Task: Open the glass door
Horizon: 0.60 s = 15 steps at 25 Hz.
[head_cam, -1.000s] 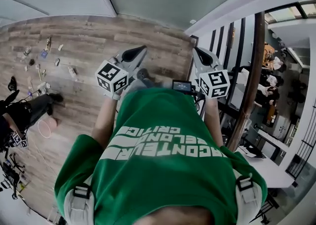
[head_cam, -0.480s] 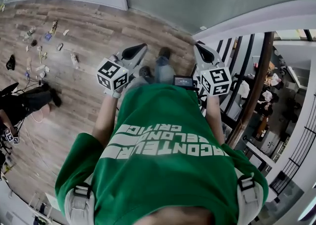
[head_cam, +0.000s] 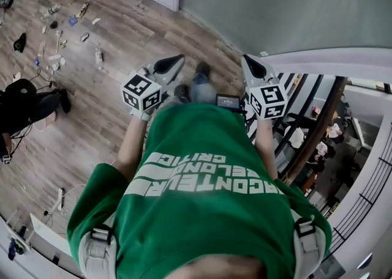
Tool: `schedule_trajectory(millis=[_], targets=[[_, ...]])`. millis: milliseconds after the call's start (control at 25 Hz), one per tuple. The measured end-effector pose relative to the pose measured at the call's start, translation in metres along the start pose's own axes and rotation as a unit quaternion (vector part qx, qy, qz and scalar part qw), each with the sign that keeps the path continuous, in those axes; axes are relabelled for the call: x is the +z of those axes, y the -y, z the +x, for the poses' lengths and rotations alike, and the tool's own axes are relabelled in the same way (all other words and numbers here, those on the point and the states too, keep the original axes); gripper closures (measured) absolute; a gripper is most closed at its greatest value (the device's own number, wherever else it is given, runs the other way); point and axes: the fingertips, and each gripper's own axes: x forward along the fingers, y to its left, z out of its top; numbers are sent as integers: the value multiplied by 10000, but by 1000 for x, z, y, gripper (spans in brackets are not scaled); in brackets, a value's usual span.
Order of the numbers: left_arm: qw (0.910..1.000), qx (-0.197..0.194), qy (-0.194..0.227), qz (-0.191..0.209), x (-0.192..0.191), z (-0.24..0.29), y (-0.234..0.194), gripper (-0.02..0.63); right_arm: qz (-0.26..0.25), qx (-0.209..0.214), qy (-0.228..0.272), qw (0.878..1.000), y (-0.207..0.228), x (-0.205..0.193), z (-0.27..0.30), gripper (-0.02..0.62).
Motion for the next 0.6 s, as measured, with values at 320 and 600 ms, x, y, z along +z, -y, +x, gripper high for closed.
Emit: schedule_trajectory(millis=[320,600], targets=[[9988,477,-41,-121,1,15,-32,591,-69,510,26,9987,19,3,52,601],[9976,664,-136,-166,8,46,-50,591,-28,706,-13,9975,52,3,82,601]])
